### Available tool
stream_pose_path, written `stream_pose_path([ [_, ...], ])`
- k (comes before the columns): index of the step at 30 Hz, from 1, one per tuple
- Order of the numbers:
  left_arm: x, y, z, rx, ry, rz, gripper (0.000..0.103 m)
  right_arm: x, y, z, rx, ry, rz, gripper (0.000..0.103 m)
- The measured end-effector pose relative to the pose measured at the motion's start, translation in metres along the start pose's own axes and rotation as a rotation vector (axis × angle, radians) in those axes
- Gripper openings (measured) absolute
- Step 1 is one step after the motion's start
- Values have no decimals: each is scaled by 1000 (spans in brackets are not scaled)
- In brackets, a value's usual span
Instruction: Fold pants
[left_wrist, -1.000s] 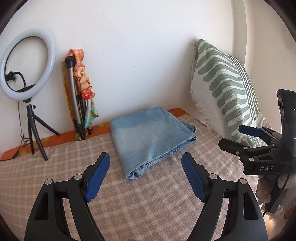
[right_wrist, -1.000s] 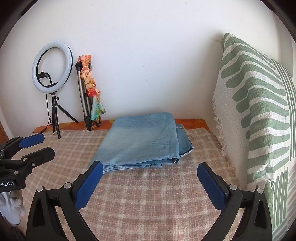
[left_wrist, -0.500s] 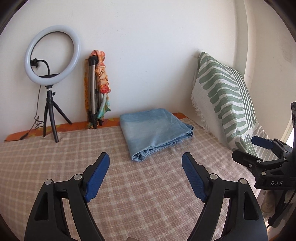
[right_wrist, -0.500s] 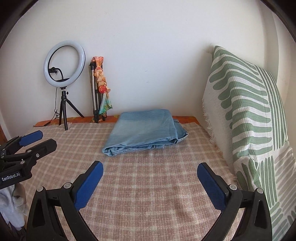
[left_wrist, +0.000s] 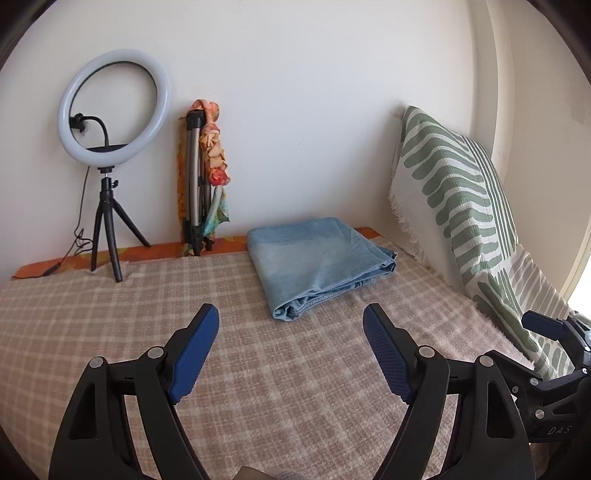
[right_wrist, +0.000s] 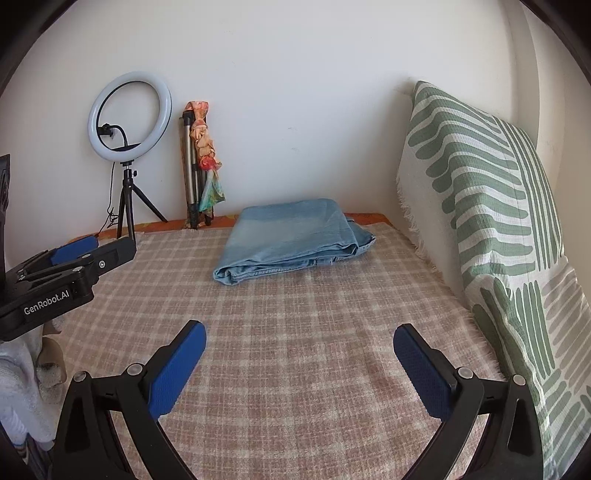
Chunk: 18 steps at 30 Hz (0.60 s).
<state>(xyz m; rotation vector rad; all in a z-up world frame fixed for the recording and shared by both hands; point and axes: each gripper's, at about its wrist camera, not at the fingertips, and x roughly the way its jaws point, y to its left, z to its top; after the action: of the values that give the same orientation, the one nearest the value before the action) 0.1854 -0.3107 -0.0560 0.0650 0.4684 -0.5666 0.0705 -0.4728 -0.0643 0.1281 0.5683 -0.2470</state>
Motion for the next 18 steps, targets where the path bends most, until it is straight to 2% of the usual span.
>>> stream_pose_path([
  [6, 12, -5, -5, 10, 39, 6, 81, 1, 1, -14, 40, 2, -16, 103],
  [10, 10, -10, -6, 59, 19, 33, 81, 9, -2, -19, 83, 20, -3, 103],
  [18, 16, -9, -7, 59, 40, 46, 84, 16, -3, -23, 93, 28, -15, 103],
])
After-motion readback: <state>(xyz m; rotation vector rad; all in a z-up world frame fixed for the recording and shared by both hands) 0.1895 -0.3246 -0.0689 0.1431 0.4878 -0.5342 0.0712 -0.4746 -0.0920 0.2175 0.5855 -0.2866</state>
